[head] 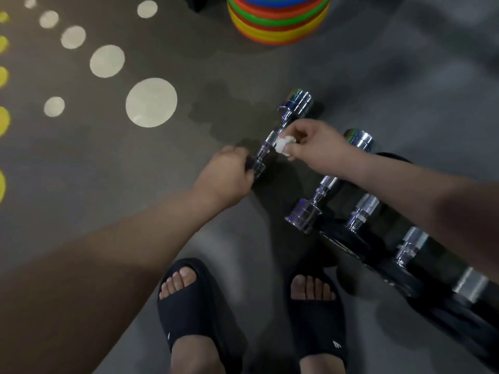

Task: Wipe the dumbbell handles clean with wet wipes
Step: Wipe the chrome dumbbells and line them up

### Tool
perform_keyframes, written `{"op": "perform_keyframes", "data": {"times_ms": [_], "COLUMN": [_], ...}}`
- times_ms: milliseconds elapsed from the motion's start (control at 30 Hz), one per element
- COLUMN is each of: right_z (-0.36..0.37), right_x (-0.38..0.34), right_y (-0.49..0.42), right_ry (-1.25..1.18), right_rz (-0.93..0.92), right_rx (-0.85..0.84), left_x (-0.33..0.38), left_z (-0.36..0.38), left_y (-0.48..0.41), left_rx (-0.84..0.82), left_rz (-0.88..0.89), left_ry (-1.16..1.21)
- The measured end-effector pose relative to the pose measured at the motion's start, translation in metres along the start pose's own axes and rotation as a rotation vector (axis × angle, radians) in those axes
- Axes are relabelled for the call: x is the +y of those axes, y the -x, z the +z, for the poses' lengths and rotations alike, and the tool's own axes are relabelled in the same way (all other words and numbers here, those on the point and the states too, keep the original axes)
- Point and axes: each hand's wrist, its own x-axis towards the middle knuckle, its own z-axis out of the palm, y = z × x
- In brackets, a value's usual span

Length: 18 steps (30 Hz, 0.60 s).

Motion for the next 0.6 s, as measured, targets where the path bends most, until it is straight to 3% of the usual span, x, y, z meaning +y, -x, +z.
{"op": "perform_keyframes", "data": {"times_ms": [67,167,333,500,600], "right_z": [0.001,0.007,0.011,0.009,0.015], "right_x": [-0.001,0.011,0.024,0.027,0.030], "right_y": [-0.011,-0.028,-0.032,-0.030,-0.030], "right_ry": [-0.018,0.123,0.309,0.270,0.367], "right_rz": [-0.003,0.006,-0.101,-0.177,-0.229], "right_rx": [0.046,0.146,0.247,0.337,0.353], "left_x": [-0.004,-0.011,-0.011,0.006,0.013], "left_z": [0.002,0.005,0.010,0.022,0.025], "left_y": [-0.012,-0.024,-0.031,-0.025,-0.024], "left_rx": [0.026,-0.066,-0.117,-0.109,-0.087], "left_rz": [-0.118,-0.207,-0.207,-0.252,-0.225], "left_ry": [0.061,0.071,0.141,0.209,0.199]}}
